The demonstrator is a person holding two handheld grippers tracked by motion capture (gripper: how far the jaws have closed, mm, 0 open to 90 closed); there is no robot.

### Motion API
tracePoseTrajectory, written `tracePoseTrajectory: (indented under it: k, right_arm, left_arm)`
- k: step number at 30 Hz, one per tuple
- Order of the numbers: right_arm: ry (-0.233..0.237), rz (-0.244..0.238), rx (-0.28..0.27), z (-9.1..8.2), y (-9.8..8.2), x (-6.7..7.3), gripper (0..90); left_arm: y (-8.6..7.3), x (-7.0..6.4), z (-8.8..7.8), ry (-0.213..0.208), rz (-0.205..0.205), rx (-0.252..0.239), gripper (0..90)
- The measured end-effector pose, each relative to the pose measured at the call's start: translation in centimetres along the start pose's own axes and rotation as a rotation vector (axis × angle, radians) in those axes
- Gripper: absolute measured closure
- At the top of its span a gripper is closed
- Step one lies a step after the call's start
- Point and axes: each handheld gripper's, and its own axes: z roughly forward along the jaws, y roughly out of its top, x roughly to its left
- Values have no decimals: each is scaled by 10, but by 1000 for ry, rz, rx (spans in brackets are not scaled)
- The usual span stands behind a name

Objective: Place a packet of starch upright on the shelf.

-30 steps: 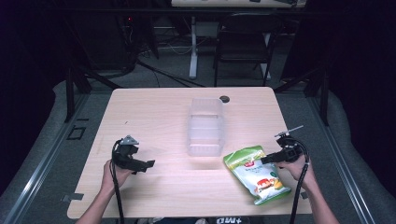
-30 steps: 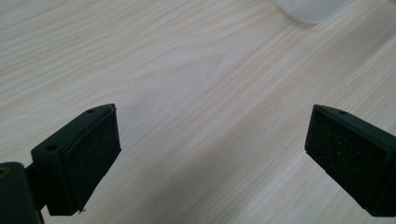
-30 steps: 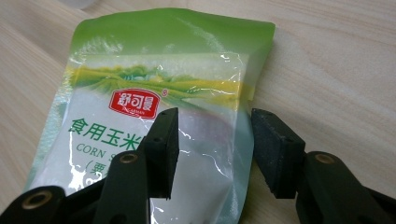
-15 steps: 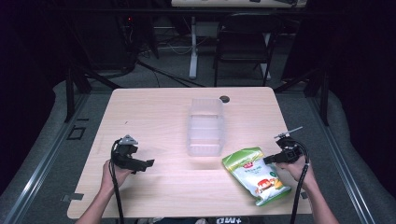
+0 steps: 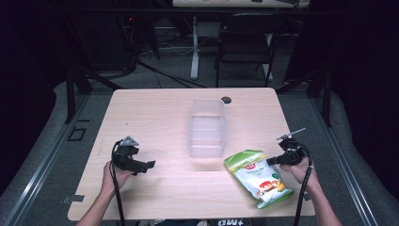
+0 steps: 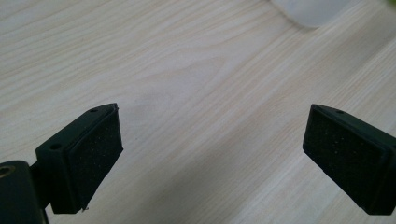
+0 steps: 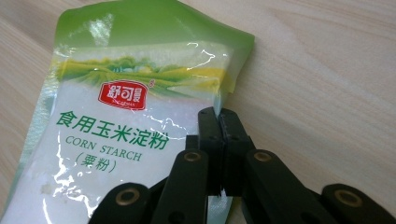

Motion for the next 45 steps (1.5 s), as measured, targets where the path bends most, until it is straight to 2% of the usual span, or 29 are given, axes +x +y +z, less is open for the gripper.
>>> tracePoseTrajectory:
  k: [3,5,6,9,10,13,22,45]
  right_arm:
    - [9,-10,-14,-5,-1,1,899]
    - [2,-4,-42,-9,-1,3,899]
    - [15,-10,-66,-15,-2,5,900]
    - [15,-12,-78,-18,-2,6,900]
    - [10,-17,-119,-27,-2,9,900]
    - [6,-12,-147,-35,-2,11,900]
    - [-14,-2,-197,-50,-4,14,900]
    - [-11,-13,-311,-78,1,29,900]
  left_arm:
    - [0,0,0,1,-2,-2,47]
    - [0,0,0,0,-2,0,47]
    - [0,0,0,1,-1,0,47]
    - [0,1,0,-2,2,6,47]
    - [0,1,0,-2,2,4,47]
    - [0,1,0,-3,3,3,47]
    - [-1,1,1,-4,4,5,47]
    - [-1,1,2,-6,4,9,47]
